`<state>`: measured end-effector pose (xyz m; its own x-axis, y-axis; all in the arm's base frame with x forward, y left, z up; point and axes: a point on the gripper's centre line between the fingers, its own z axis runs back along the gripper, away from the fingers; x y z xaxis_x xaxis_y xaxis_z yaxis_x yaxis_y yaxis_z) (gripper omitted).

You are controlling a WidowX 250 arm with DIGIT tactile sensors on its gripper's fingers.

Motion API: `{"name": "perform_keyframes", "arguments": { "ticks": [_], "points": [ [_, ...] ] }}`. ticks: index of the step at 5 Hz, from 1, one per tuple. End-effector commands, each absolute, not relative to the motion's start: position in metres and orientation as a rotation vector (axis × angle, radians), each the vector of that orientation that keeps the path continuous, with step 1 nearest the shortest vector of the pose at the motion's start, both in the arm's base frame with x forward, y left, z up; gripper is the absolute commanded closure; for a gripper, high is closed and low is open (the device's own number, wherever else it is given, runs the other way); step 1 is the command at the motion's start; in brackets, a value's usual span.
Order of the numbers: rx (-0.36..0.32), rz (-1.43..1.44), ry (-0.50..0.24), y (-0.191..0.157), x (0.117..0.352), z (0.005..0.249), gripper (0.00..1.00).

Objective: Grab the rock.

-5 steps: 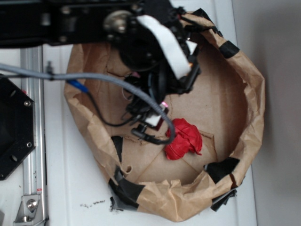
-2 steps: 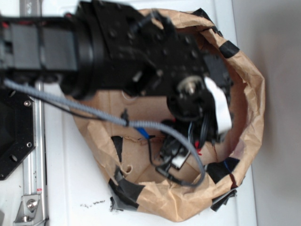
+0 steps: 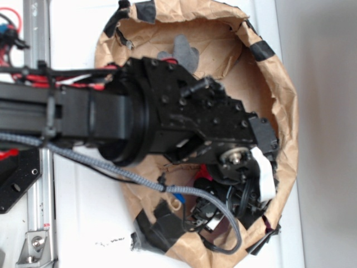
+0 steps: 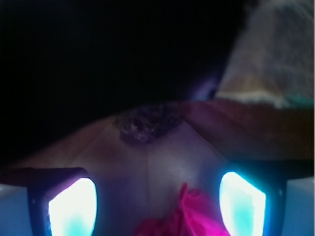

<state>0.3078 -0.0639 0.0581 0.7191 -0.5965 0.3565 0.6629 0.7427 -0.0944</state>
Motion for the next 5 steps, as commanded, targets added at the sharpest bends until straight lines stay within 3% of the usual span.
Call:
{"name": "perform_keyframes", "arguments": {
  "ticks": [1, 3, 4, 5],
  "points": [
    [-0.215, -0.759, -0.408, -0.098, 0.313, 0.067, 0.0],
    [-0.308, -0.83, -0.475, -0.107, 0.3, 0.071, 0.0],
    [-0.279, -0.854, -0.494, -0.108, 0.293, 0.074, 0.0],
    [-0.25, -0.819, -0.52, -0.11, 0.301, 0.071, 0.0]
  ]
}}
